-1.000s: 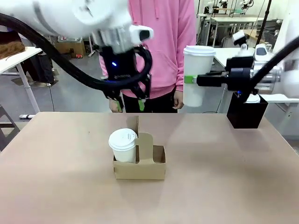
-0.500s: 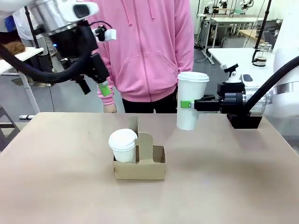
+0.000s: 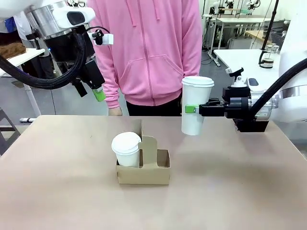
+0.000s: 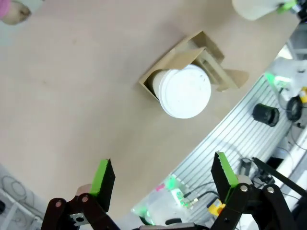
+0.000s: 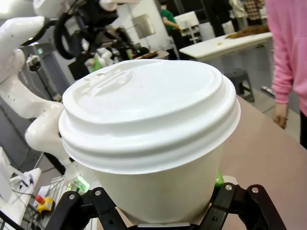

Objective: Pour a drink into a cup and package it in a carrier.
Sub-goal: Insert the held 600 ml Paper Cup into the Cup Carrier.

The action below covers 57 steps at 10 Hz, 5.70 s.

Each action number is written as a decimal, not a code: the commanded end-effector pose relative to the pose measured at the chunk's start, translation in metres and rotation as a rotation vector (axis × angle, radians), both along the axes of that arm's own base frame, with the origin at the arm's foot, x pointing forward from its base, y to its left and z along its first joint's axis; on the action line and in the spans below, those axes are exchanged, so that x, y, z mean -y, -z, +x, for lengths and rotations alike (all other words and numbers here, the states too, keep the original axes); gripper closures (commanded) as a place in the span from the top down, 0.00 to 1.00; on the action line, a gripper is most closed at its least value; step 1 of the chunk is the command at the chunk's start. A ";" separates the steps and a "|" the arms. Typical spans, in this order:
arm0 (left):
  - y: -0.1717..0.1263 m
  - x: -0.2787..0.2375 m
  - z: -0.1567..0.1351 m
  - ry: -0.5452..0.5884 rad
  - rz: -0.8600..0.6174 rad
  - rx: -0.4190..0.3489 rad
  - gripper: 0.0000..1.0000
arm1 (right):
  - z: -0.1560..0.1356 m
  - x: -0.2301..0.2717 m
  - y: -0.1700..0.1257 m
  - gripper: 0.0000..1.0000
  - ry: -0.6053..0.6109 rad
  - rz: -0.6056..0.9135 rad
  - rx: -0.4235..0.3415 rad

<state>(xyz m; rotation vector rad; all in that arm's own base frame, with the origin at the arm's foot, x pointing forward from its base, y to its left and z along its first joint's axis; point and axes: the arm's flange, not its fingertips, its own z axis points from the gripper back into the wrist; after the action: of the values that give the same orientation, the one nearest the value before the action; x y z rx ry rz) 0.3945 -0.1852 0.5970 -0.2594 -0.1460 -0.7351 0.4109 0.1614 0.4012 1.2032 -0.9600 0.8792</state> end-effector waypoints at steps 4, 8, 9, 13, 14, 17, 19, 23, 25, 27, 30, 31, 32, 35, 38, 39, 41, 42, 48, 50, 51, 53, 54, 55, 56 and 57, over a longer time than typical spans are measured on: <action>0.038 -0.082 -0.008 0.263 -0.302 0.052 1.00 | 0.030 -0.053 0.048 0.80 -0.297 0.085 0.079; 0.065 -0.135 -0.021 0.468 -0.423 0.096 1.00 | 0.032 -0.082 0.077 0.80 -0.375 0.129 0.103; 0.075 -0.143 -0.021 0.513 -0.439 0.109 1.00 | 0.036 -0.085 0.084 0.80 -0.384 0.135 0.110; 0.111 -0.176 -0.027 0.600 -0.501 0.105 1.00 | 0.035 -0.093 0.108 0.80 -0.417 0.155 0.114; 0.114 -0.178 -0.030 0.599 -0.509 0.106 1.00 | 0.032 -0.096 0.112 0.80 -0.427 0.154 0.107; 0.120 -0.183 -0.037 0.616 -0.502 0.096 1.00 | 0.022 -0.100 0.124 0.80 -0.490 0.134 0.091; 0.118 -0.177 -0.038 0.557 -0.514 0.112 1.00 | 0.017 -0.101 0.132 0.80 -0.509 0.123 0.112; 0.118 -0.184 -0.033 0.597 -0.479 0.080 1.00 | 0.023 -0.098 0.157 0.80 -0.559 0.069 0.140; 0.118 -0.184 -0.033 0.597 -0.479 0.080 1.00 | 0.025 -0.096 0.163 0.80 -0.562 0.045 0.154; 0.118 -0.184 -0.033 0.597 -0.479 0.080 1.00 | 0.027 -0.094 0.168 0.80 -0.577 0.037 0.164; 0.118 -0.184 -0.033 0.597 -0.479 0.080 1.00 | 0.027 -0.093 0.164 1.00 -0.587 0.017 0.160; 0.118 -0.184 -0.033 0.597 -0.479 0.080 1.00 | 0.025 -0.090 0.158 1.00 -0.583 0.007 0.166; 0.118 -0.184 -0.033 0.597 -0.479 0.080 1.00 | 0.021 -0.082 0.150 1.00 -0.569 -0.003 0.177; 0.118 -0.184 -0.033 0.597 -0.479 0.080 1.00 | 0.017 -0.051 0.123 1.00 -0.503 -0.026 0.216; 0.118 -0.184 -0.033 0.597 -0.479 0.080 1.00 | 0.005 -0.001 0.084 1.00 -0.389 -0.090 0.217; 0.118 -0.184 -0.033 0.597 -0.479 0.080 1.00 | -0.006 0.030 0.063 1.00 -0.289 -0.144 0.188; 0.118 -0.184 -0.033 0.597 -0.479 0.080 1.00 | -0.033 0.086 0.027 1.00 -0.108 -0.228 0.103; 0.118 -0.184 -0.033 0.597 -0.479 0.080 1.00 | -0.047 0.103 0.017 1.00 -0.067 -0.236 0.057; 0.118 -0.184 -0.033 0.597 -0.479 0.080 1.00 | -0.029 0.146 0.003 1.00 0.056 -0.265 0.027; 0.118 -0.184 -0.033 0.597 -0.479 0.080 1.00 | -0.029 0.146 0.003 1.00 0.056 -0.265 0.027; 0.118 -0.184 -0.033 0.597 -0.479 0.080 1.00 | -0.029 0.146 0.003 1.00 0.056 -0.265 0.027; 0.118 -0.184 -0.033 0.597 -0.479 0.080 1.00 | -0.029 0.146 0.003 1.00 0.056 -0.265 0.027; 0.118 -0.184 -0.033 0.597 -0.479 0.080 1.00 | -0.029 0.146 0.003 1.00 0.056 -0.265 0.027; 0.118 -0.184 -0.033 0.597 -0.479 0.080 1.00 | -0.029 0.146 0.003 1.00 0.056 -0.265 0.027; 0.118 -0.184 -0.033 0.597 -0.479 0.080 1.00 | -0.029 0.146 0.003 1.00 0.056 -0.265 0.027; 0.118 -0.184 -0.033 0.597 -0.479 0.080 1.00 | -0.029 0.146 0.003 1.00 0.056 -0.265 0.027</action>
<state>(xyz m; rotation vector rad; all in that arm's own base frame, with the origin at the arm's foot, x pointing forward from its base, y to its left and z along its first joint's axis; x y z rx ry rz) 0.3625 -0.0025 0.4786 -0.7486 -0.3266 -1.2919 0.3825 0.0154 0.3967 0.9410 -0.8505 0.9273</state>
